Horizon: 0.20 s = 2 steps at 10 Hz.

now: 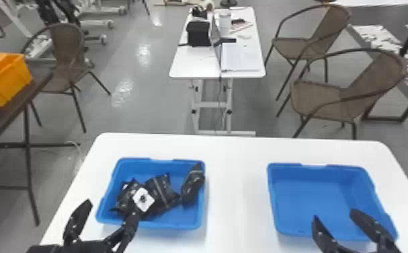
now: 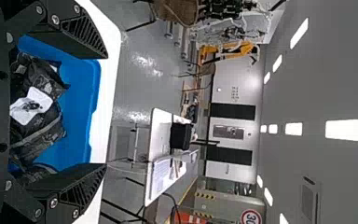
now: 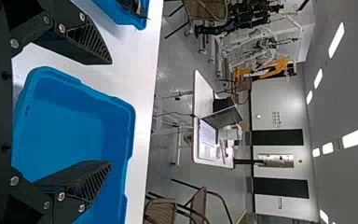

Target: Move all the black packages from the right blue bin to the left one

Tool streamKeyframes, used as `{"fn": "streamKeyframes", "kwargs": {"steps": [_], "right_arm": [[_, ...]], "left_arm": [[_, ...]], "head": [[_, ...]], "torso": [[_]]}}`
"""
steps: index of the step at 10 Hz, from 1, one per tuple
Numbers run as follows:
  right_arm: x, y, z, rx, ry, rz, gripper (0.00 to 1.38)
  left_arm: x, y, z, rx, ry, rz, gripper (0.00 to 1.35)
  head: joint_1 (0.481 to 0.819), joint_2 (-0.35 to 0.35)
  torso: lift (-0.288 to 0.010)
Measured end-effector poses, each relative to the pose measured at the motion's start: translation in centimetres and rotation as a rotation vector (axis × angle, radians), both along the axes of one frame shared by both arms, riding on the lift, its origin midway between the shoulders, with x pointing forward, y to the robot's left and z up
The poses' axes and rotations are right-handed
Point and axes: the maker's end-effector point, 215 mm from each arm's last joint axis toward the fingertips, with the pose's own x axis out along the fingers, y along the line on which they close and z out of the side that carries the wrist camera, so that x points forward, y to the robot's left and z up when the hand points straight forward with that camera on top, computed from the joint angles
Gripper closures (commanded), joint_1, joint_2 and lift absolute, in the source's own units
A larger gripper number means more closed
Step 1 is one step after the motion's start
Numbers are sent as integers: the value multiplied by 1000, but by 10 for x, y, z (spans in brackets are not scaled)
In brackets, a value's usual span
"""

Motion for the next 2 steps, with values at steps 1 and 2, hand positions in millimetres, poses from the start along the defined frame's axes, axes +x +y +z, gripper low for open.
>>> {"fn": "streamKeyframes", "kwargs": {"steps": [1, 2], "right_arm": [[0, 0, 0, 0, -1, 0, 289], [0, 0, 0, 0, -1, 0, 291]], "left_arm": [[0, 0, 1, 1, -2, -2, 219], [1, -1, 1, 2, -4, -2, 219]], "head": [[695, 68], [695, 67]], "torso": [[0], [0]]}}
